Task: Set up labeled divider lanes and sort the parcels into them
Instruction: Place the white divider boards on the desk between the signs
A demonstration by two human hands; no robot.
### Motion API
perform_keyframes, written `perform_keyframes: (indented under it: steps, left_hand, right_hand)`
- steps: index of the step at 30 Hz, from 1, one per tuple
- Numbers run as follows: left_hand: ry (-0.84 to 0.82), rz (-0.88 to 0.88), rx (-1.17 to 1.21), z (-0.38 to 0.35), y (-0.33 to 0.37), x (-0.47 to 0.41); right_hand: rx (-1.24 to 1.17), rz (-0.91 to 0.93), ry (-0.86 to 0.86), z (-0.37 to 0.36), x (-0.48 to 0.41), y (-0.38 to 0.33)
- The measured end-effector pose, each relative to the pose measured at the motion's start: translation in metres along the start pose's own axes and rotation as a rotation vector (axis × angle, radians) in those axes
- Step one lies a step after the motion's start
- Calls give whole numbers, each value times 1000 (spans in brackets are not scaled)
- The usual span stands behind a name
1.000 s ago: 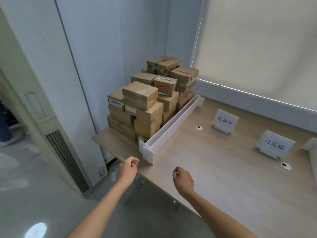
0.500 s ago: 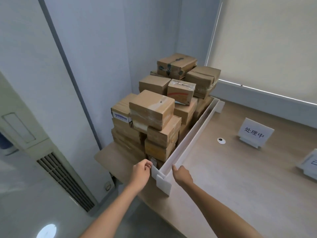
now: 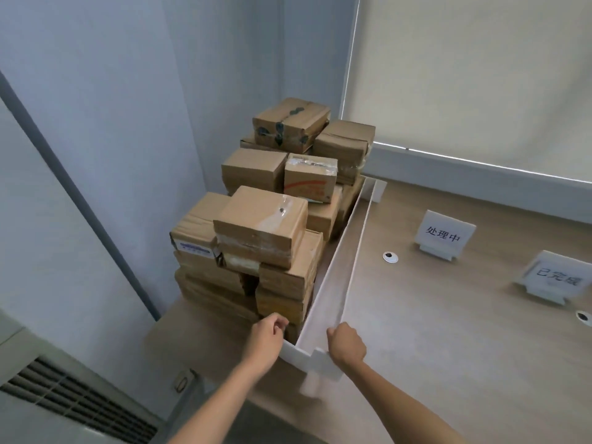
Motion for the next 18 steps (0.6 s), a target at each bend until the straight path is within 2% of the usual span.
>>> perform_keyframes:
  steps: [6,18]
  left_hand:
    - [-109,-178,-24,1,31,8]
    - [-293,-391,32,-25,70,61]
  right_hand:
    - [37,-54,117,39,19,16]
    - [-6,-143,327,107,99,71]
Point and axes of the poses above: each hand's wrist, its own x-axis away from the middle knuckle, its own z-axis out of the back of the hand, y = z × x, the point moved 4 cm from there along -x, towards the middle knuckle, and after that the axes turned 12 degrees about y, right-handed, at the moved point
